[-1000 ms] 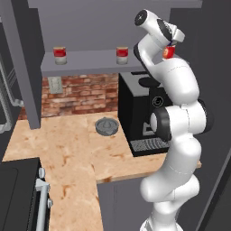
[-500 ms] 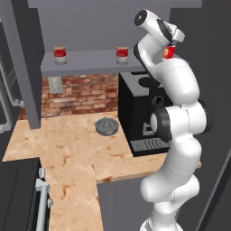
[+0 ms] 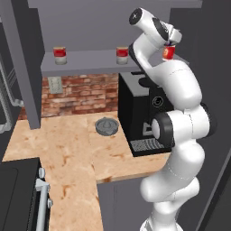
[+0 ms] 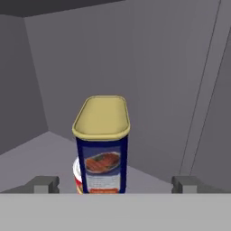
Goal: Stack two cans on top of the other two cans in the cabinet.
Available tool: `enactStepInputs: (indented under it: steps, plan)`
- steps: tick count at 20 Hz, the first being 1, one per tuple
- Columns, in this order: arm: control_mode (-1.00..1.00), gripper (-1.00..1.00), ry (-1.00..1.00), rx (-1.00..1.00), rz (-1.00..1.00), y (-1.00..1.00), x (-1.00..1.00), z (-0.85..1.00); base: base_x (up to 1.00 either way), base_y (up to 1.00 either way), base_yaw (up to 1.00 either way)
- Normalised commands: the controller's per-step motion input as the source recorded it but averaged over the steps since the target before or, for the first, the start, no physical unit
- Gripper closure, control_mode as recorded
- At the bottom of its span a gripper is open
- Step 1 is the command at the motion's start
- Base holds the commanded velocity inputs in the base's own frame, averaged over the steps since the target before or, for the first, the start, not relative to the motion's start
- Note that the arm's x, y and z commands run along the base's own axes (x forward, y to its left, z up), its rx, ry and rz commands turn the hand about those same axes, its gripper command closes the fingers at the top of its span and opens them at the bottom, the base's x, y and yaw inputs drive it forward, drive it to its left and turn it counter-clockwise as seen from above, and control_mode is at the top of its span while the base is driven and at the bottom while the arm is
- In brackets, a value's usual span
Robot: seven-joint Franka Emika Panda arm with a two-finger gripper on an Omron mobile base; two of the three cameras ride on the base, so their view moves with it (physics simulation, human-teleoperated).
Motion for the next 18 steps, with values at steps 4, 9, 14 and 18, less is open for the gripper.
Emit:
enactStepInputs:
  steps: [4,9,14,18]
  plan:
    - [-1.00,-1.00,0.00,0.00,0.04,0.45,-0.34,0.00,0.00,0.00,0.00]
    - [-1.00,-1.00,0.00,-0.03,0.08,0.66,-0.48,0.00,0.00,0.00,0.00]
    - [-1.00,-1.00,-0.02,-0.05,0.20,0.70,-0.54,-0.02,0.00,0.00,0.00]
    - [-1.00,-1.00,0.00,-0.01,0.37,0.52,-0.44,-0.07,0.00,0.00,0.00]
